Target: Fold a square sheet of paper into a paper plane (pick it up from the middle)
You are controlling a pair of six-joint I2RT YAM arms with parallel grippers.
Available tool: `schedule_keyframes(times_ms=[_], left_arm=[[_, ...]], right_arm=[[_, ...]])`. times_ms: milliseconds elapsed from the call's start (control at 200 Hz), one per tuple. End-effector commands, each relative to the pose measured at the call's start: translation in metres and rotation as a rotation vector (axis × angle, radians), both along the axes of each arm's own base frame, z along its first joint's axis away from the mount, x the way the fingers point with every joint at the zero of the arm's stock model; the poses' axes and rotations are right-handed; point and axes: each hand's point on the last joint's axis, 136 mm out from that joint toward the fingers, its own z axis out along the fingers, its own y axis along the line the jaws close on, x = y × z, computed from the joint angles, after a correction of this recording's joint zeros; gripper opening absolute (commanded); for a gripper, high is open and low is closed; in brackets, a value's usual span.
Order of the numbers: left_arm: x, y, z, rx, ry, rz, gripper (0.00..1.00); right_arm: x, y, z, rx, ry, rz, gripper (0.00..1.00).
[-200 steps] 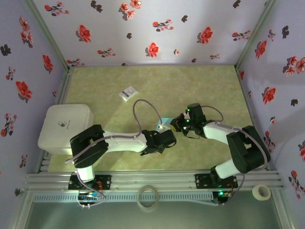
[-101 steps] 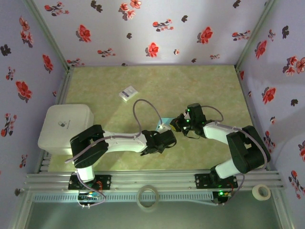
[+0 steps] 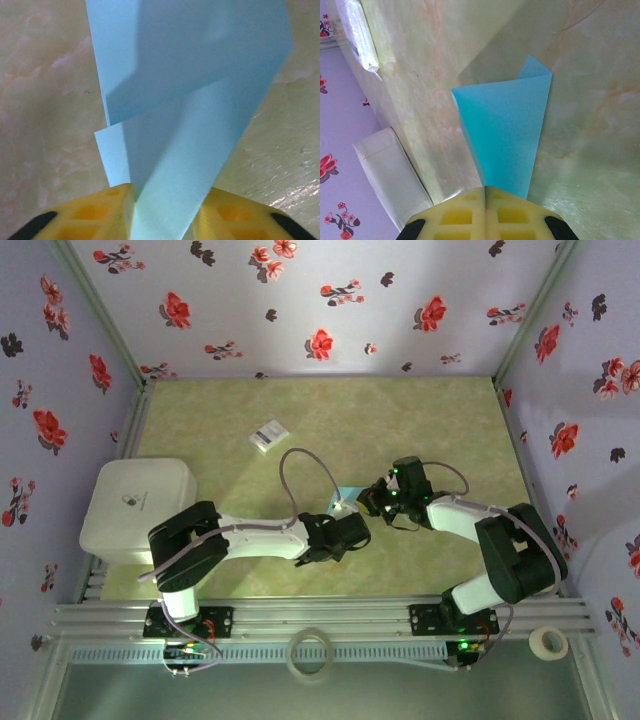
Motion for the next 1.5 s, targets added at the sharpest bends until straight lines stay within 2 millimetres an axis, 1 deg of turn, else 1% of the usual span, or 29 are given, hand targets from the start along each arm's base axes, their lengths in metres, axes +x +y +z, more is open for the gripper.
schedule_keyframes(times_ms=[0,315,420,575,600,645,690,865,960,1050,1185,1305,1495], left_arm=[[0.002,0.0,0.002,0.033,-0.026,-0.003,0.31],[0.003,0.001,0.003,0.031,-0.028,-0.001,0.19],[0.003,0.001,0.002,0.03,-0.03,0.002,0.16],[0.003,0.001,0.002,0.022,-0.032,0.007,0.1],[0.002,0.001,0.001,0.023,-0.032,0.008,0.09],[0.003,0.001,0.002,0.016,-0.034,0.011,0.08],[0.003,0.001,0.003,0.011,-0.037,0.015,0.06],[0.005,0.002,0.005,-0.023,-0.031,0.04,0.02],[0.006,0.0,0.006,-0.076,-0.006,0.053,0.01],[0.007,-0.003,0.006,-0.153,0.038,0.057,0.01],[0.007,-0.011,0.007,-0.298,0.123,0.048,0.01],[0.008,-0.016,0.006,-0.402,0.185,0.045,0.02],[0.008,-0.02,-0.001,-0.518,0.286,0.043,0.02]], right_arm=[[0.003,-0.001,0.004,0.009,-0.019,-0.023,0.01],[0.003,-0.001,0.004,0.009,-0.016,-0.023,0.01],[0.003,-0.001,0.005,0.009,-0.018,-0.022,0.04],[0.002,-0.003,0.006,-0.015,-0.026,-0.011,0.11],[0.002,-0.004,0.006,-0.022,-0.028,-0.007,0.14],[0.002,-0.007,0.008,-0.041,-0.035,-0.004,0.21],[0.001,-0.012,0.008,-0.069,-0.035,-0.004,0.27],[-0.001,-0.039,0.02,-0.188,-0.073,-0.021,0.38],[-0.003,-0.051,0.028,-0.228,-0.094,-0.043,0.42],[-0.005,-0.057,0.035,-0.242,-0.113,-0.057,0.44],[-0.007,-0.058,0.04,-0.236,-0.124,-0.062,0.44],[-0.01,-0.058,0.038,-0.227,-0.114,-0.064,0.44],[-0.013,-0.056,0.034,-0.203,-0.107,-0.066,0.44]])
